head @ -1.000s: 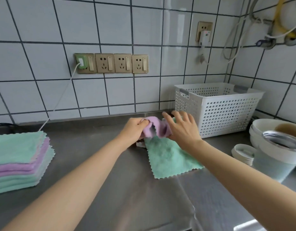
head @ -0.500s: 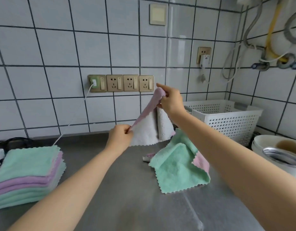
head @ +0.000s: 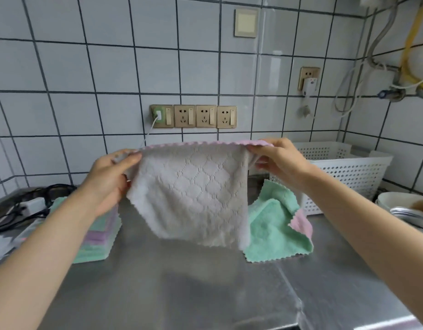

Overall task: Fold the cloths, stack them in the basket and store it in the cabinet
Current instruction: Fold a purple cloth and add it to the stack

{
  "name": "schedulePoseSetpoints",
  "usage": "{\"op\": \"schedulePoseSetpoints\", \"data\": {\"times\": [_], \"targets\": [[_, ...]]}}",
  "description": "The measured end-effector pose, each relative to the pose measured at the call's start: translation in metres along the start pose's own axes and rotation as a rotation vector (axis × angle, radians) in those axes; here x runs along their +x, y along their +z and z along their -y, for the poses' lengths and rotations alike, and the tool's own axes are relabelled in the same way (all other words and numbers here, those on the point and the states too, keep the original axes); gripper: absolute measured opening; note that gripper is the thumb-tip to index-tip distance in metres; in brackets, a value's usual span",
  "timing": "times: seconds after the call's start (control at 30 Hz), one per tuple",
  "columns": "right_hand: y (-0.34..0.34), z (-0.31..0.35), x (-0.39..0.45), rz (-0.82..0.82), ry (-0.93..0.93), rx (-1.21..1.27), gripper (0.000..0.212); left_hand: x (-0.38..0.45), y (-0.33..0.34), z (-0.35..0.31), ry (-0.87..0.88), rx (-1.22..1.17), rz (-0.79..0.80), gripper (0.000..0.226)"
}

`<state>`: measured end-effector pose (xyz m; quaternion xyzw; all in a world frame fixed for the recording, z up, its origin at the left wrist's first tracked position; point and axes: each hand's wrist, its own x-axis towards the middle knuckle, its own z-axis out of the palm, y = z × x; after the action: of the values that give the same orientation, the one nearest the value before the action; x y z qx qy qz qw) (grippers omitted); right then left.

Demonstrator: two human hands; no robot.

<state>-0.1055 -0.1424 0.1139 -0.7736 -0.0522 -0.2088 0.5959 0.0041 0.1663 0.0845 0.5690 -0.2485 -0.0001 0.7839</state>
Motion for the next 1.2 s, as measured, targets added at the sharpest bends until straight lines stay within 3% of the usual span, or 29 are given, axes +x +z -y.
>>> {"op": "schedulePoseSetpoints", "data": {"times": [0.13,0.3,0.47,0.53,0.67,0.73,0.77,0.87,0.97,1.07,1.2], "targets": [[0.017,-0.005,-0.012,0.115,0.110,0.290,0.028,-0.019,-0.018,-0.015,-0.047,-0.007,0.017,0.019],[0.044,-0.055,-0.025,0.089,0.265,0.293,0.028,-0.033,-0.046,0.014,-0.229,0.127,-0.142,0.011],[0.062,-0.122,-0.034,0.089,0.340,-0.177,0.034,-0.052,-0.082,0.074,-0.420,0.368,-0.178,0.011],[0.068,-0.137,-0.036,0.095,0.349,-0.277,0.029,-0.051,-0.092,0.093,-0.451,0.500,-0.183,0.027],[0.078,-0.153,-0.013,0.025,0.321,-0.425,0.031,-0.022,-0.098,0.118,-0.368,0.727,-0.261,0.044],[0.082,-0.157,0.004,-0.053,0.329,-0.466,0.024,-0.009,-0.092,0.122,-0.274,0.831,-0.287,0.031],[0.085,-0.161,0.011,-0.098,0.334,-0.511,0.018,-0.004,-0.087,0.128,-0.238,0.868,-0.273,0.015],[0.098,-0.168,0.003,-0.141,0.265,-0.775,0.013,-0.017,-0.069,0.144,-0.140,1.085,-0.143,0.055],[0.124,-0.175,-0.050,0.140,0.088,-0.929,0.041,-0.061,-0.051,0.164,0.015,1.152,0.170,0.058],[0.138,-0.183,-0.089,0.333,-0.032,-1.011,0.054,-0.090,-0.051,0.180,-0.139,1.346,0.383,0.069],[0.138,-0.190,-0.092,0.383,0.017,-1.057,0.092,-0.089,-0.059,0.180,-0.206,1.543,0.478,0.072]]}}
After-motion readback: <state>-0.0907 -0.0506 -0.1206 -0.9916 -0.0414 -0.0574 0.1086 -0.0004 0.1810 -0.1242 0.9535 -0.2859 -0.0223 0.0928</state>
